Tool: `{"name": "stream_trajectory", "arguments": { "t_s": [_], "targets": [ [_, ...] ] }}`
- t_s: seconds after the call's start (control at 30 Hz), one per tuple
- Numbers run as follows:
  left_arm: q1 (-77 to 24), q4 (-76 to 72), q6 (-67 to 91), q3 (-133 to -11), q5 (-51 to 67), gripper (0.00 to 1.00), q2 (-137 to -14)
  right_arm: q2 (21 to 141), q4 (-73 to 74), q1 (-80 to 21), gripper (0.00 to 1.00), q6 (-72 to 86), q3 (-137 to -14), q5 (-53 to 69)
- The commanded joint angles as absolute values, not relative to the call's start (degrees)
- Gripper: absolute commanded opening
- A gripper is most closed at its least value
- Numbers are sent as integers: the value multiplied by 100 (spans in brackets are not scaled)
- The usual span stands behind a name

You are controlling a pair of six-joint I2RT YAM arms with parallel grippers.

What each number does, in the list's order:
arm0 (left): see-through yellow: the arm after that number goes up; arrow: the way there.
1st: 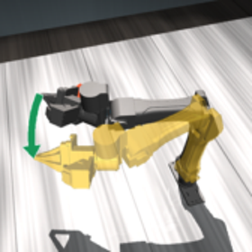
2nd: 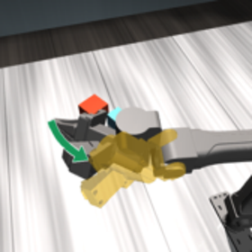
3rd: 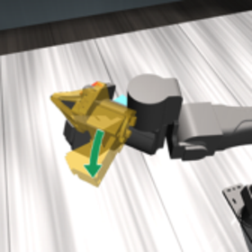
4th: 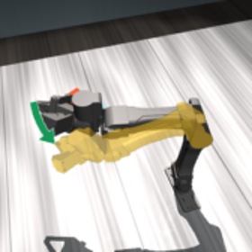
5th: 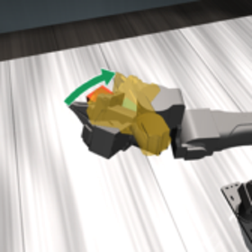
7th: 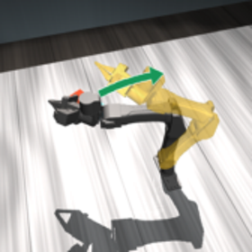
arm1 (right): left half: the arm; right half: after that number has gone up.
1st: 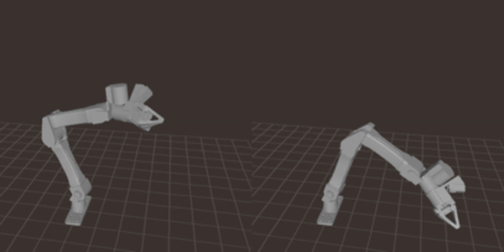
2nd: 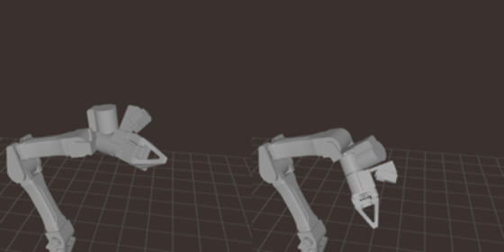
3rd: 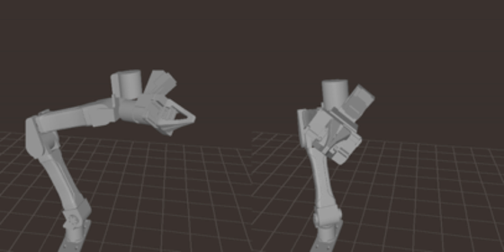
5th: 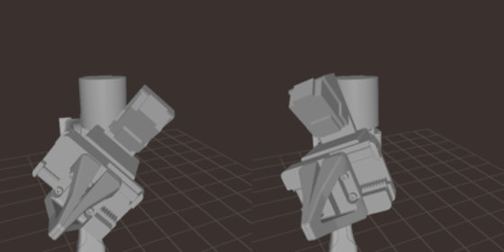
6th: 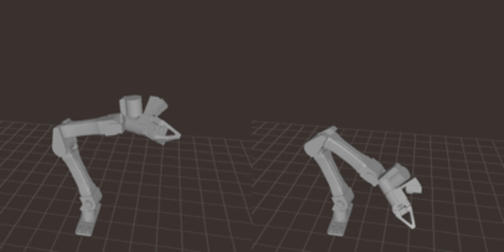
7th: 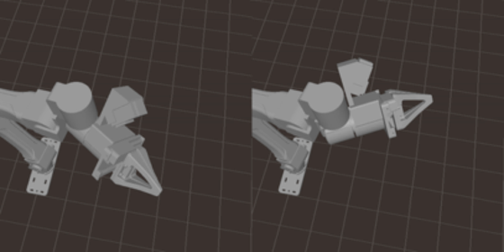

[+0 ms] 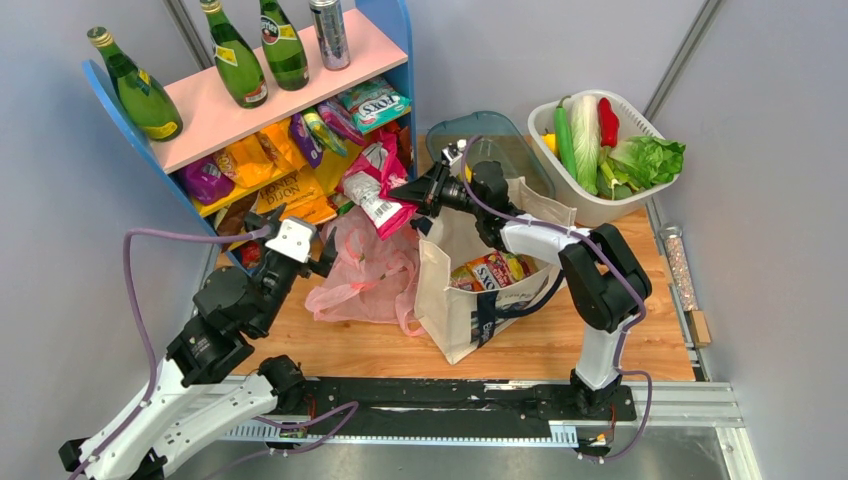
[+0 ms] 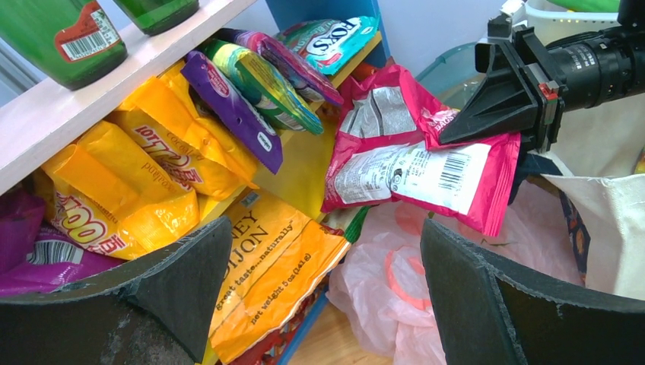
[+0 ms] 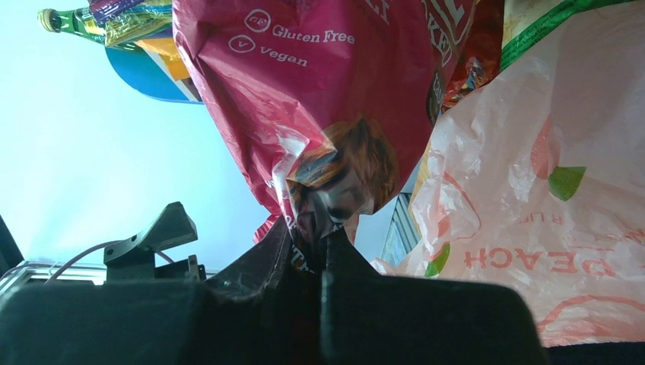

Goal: Untie the knot of the grocery bags and take out the mixed food
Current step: Place the potato chip on the shelf.

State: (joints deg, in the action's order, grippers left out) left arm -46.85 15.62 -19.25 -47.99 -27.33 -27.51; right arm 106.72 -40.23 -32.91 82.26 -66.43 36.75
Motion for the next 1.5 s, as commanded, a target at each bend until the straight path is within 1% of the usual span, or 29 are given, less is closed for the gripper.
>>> {"name": "stream_trajectory", "arguments": {
  "t_s": [0.0,0.13,0.27,0.43,0.63,0.77,1.0,1.17,1.3,1.47],
  "targets": [
    [-4621,1486,-1980,-4764,-2654,100,-2815,10362,-4852,-3278,0,8339,-6689,3642],
    [-4599,1491,-1961,-4764,-2602,100,-2830,10592,-4762,-3278,0,8259,-6882,3616],
    [-4588,1490,-1951,-4756,-2592,100,-2834,10955,-5245,-3278,0,8502,-7036,3618],
    [-4571,1491,-1951,-4742,-2569,100,-2838,11204,-5229,-3284,0,8438,-7315,3562],
    [-4556,1477,-1958,-4729,-2516,100,-2846,11194,-5109,-3305,0,8282,-7352,3324],
    [-4553,1493,-1955,-4713,-2503,100,-2848,11242,-5637,-3305,0,8699,-7269,3360],
    [-4540,1483,-1945,-4704,-2471,100,-2871,10797,-5669,-3289,0,8572,-6984,3106],
    [-4536,1490,-1940,-4713,-2414,100,-2898,11017,-5649,-3294,0,8602,-7166,3122],
    [-4530,1490,-1938,-4711,-2406,100,-2917,11229,-5389,-3312,0,8439,-7376,3141],
    [-4522,1486,-1946,-4711,-2392,100,-2929,11392,-4344,-3393,0,7741,-7729,2991]
  ]
}}
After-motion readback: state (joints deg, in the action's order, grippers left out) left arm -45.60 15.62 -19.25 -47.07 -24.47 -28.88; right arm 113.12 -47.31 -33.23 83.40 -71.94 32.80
